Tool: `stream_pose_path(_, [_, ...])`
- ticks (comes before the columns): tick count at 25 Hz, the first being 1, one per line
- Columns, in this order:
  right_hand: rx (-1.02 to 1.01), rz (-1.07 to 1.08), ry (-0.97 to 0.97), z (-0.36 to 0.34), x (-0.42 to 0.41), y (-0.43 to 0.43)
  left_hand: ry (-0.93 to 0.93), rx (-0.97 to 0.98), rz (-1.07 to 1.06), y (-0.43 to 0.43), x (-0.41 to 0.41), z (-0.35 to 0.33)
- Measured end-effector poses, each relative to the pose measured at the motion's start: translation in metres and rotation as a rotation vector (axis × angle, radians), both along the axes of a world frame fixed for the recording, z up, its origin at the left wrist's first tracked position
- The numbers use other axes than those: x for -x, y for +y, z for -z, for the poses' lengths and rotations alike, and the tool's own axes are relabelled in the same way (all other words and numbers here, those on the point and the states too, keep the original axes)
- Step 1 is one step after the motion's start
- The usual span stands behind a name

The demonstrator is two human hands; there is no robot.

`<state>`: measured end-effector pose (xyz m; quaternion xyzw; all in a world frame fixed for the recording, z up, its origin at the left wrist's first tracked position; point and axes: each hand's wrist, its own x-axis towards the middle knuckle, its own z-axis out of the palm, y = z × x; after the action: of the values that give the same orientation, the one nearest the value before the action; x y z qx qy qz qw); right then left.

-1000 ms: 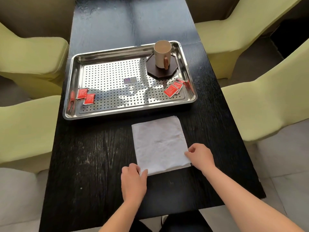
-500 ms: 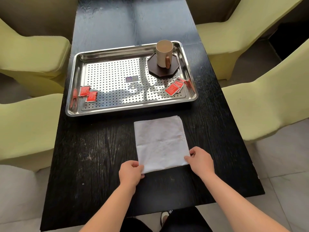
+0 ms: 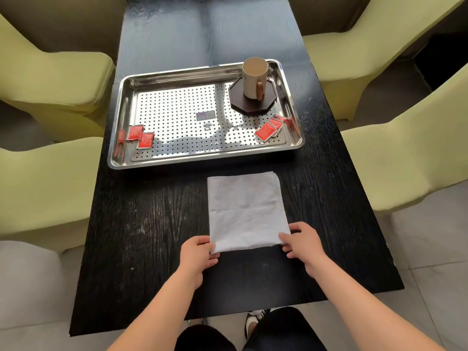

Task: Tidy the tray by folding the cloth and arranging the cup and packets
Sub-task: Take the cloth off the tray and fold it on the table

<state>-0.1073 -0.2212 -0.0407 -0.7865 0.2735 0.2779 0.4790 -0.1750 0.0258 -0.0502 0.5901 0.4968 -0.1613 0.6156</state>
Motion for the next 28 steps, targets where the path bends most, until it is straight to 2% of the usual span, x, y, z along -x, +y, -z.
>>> stream_pose_path(4, [0.014,0.035,-0.022,0.003,0.01,-0.003,-0.018,-0.065,0.013,0.003,0.012,0.005])
stream_pose_path(9, [0.028,-0.047,-0.125,0.0,0.025,-0.003,-0.113,-0.162,0.051,0.0,0.029,0.002])
stream_pose_path(12, [-0.039,-0.1,-0.145,-0.009,0.033,-0.005,-0.148,-0.144,0.09,0.0,0.04,-0.004])
stream_pose_path(17, [-0.189,-0.148,-0.019,-0.031,0.045,-0.02,-0.141,-0.065,0.035,0.012,0.071,-0.019])
stream_pose_path(22, [-0.199,-0.36,-0.078,-0.047,0.057,-0.034,-0.191,0.029,0.009,0.021,0.093,-0.033])
stream_pose_path(25, [-0.138,-0.354,-0.135,-0.046,0.055,-0.03,-0.217,-0.054,0.14,0.022,0.092,-0.032])
stream_pose_path(28, [-0.088,-0.348,-0.263,-0.043,0.048,-0.023,-0.284,-0.29,0.284,0.024,0.082,-0.025])
